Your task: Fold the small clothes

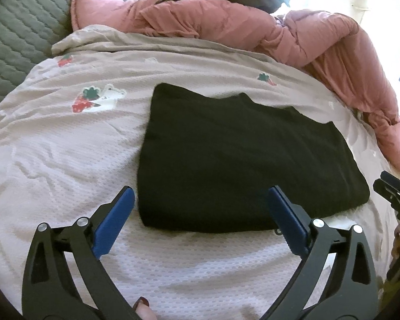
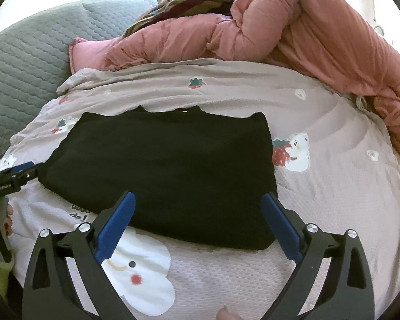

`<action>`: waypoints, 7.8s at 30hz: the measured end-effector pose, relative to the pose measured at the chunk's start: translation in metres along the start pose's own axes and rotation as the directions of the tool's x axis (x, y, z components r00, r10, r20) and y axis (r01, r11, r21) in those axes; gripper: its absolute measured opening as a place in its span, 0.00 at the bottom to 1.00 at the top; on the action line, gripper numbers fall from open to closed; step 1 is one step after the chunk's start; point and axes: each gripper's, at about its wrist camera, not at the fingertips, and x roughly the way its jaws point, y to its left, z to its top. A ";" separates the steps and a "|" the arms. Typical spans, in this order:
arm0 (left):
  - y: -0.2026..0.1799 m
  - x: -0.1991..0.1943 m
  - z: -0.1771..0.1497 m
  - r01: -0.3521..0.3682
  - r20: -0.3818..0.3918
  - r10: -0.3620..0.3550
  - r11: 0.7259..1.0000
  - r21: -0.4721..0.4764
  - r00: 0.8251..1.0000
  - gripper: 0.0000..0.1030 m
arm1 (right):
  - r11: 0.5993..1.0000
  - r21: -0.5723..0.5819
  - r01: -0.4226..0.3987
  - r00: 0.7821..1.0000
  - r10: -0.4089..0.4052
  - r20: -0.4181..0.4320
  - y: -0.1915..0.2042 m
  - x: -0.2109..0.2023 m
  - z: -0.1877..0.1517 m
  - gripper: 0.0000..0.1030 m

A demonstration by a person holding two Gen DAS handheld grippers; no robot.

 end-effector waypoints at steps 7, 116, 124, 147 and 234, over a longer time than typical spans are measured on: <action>0.007 -0.010 0.005 -0.040 0.039 0.039 0.999 0.008 0.998 0.90 | 0.999 -0.045 -0.025 1.000 0.026 0.014 0.020 -0.006 0.005 0.93; 0.088 0.005 0.051 -0.055 0.031 0.064 0.971 -0.232 0.997 0.91 | 0.836 -0.511 -0.202 0.967 0.254 0.034 0.226 0.044 0.002 0.63; 0.077 0.021 0.068 -0.032 0.000 0.032 0.974 -0.224 0.999 0.91 | 0.849 -0.499 -0.176 0.973 0.225 0.039 0.219 0.046 0.003 0.74; 0.045 0.083 0.084 -0.034 -0.110 0.023 0.995 -0.092 0.994 0.91 | 0.808 -0.583 -0.092 0.993 0.119 0.009 0.223 0.073 -0.011 0.82; -0.045 0.022 0.091 0.226 -0.025 -0.230 0.969 -0.104 0.973 0.16 | 0.926 -0.378 0.020 0.942 0.109 0.318 0.158 0.014 0.000 0.09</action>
